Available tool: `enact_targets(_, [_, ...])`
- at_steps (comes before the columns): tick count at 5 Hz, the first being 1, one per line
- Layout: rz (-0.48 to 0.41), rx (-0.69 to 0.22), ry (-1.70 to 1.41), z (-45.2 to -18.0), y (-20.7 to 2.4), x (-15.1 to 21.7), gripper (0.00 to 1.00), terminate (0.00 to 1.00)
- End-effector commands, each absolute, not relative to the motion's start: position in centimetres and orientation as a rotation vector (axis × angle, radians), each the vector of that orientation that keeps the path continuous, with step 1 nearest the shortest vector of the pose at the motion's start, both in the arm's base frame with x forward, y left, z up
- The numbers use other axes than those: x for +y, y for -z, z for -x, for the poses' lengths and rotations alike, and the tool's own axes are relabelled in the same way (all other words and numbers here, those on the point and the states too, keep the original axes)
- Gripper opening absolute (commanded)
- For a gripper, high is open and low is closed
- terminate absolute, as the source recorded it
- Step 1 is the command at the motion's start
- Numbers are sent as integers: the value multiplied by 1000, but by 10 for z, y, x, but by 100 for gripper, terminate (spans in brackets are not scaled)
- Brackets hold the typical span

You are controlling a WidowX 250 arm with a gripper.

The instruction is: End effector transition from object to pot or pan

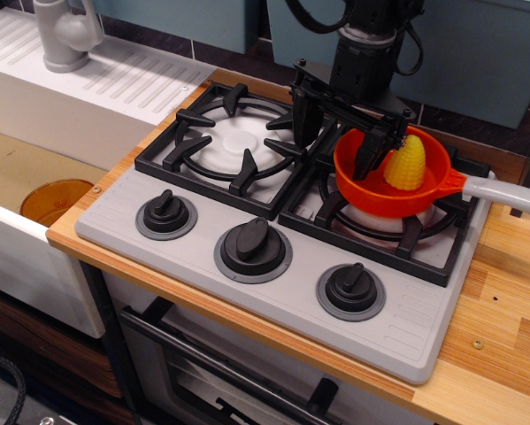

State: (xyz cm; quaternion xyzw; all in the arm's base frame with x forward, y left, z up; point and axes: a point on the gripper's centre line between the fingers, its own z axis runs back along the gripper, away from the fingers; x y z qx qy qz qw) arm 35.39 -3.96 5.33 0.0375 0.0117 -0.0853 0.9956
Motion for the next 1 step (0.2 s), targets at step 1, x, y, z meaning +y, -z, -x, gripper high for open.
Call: enact_targets(1, [-71, -32, 165, -363, -71, -41, 100, 100])
